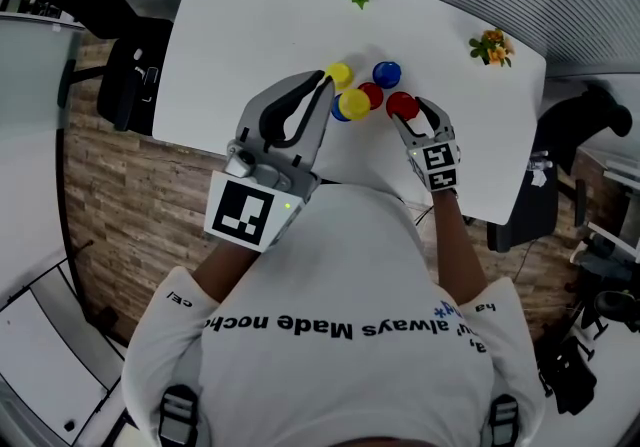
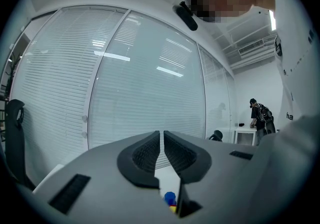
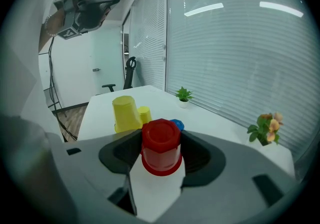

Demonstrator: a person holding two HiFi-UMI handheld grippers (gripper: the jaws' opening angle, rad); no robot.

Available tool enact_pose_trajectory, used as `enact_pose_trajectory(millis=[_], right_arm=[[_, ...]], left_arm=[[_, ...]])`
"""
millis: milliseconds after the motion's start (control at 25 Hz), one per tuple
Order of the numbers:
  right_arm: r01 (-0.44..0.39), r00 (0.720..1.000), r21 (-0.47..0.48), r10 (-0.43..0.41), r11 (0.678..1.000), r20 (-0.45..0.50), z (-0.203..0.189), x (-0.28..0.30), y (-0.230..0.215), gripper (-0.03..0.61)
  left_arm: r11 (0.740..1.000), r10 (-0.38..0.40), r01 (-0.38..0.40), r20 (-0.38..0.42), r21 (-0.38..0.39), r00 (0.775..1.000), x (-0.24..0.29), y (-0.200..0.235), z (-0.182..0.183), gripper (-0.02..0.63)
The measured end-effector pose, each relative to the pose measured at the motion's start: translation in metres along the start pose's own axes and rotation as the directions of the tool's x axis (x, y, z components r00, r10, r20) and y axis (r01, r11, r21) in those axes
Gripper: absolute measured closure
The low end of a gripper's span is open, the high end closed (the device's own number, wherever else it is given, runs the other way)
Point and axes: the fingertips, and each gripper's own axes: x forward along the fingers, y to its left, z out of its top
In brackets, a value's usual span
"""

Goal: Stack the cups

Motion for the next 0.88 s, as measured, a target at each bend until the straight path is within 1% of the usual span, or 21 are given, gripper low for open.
enact_pose_trajectory(millis=[440, 880], right_arm=[[-0.009, 0.999, -0.026, 0.01, 1.0, 0.049, 0.033, 0.011, -0.004, 0.324], [-0.022, 0.998, -0.053, 0.025, 0.998, 0.056, 0.044, 0.038, -0.006, 0.324]], left_arm=[[1.0, 0.006, -0.006, -0.006, 0.006, 1.0, 0.001, 0.002, 0.0, 0.577], [1.0, 0.024, -0.024, -0.01, 0.007, 1.0, -0.001, 0.009, -0.001, 0.577]])
